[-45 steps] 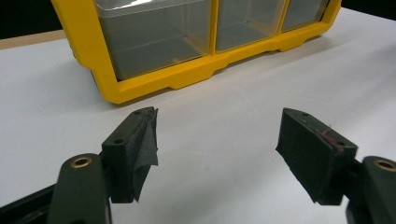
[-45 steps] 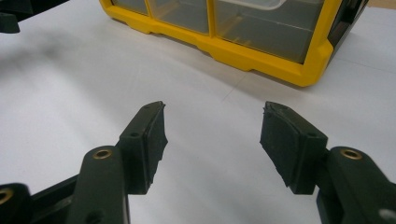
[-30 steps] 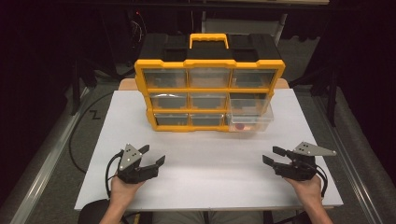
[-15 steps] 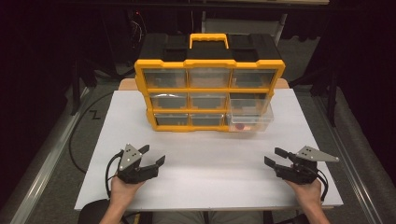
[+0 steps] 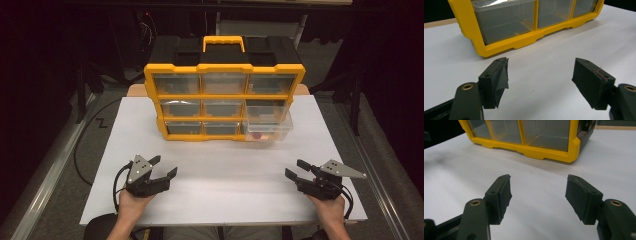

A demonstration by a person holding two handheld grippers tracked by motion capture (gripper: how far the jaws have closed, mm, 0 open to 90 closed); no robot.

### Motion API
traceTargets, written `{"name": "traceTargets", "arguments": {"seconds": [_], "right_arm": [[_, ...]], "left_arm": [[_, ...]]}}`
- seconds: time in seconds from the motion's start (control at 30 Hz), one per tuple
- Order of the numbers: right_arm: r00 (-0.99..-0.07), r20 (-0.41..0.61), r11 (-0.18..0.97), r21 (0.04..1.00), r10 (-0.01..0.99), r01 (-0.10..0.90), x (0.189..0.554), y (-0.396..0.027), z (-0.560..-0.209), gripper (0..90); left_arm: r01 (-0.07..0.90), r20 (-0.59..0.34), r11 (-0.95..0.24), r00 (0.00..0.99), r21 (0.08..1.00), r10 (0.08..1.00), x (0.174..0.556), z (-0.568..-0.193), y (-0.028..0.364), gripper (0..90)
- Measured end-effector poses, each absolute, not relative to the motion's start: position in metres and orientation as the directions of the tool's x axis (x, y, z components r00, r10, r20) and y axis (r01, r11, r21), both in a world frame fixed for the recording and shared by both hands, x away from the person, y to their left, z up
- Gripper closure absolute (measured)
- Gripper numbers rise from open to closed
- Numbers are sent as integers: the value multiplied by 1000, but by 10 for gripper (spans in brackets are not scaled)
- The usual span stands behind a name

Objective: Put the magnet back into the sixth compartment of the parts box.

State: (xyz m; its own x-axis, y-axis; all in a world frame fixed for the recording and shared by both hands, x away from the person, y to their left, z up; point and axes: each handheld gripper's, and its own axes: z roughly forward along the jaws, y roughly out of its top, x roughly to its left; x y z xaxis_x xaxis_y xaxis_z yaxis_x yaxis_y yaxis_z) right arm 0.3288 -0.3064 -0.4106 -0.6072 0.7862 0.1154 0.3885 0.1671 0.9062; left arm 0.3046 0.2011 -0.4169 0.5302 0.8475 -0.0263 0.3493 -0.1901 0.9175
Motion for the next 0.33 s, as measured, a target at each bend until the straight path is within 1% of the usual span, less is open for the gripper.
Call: {"name": "traceTargets", "arguments": {"seconds": [0.33], "right_arm": [[-603,122,153,910,789,385,330,-308,-411,378]], "left_arm": [[349,-36,-179,529,920,848,305,-416,201,286]]}}
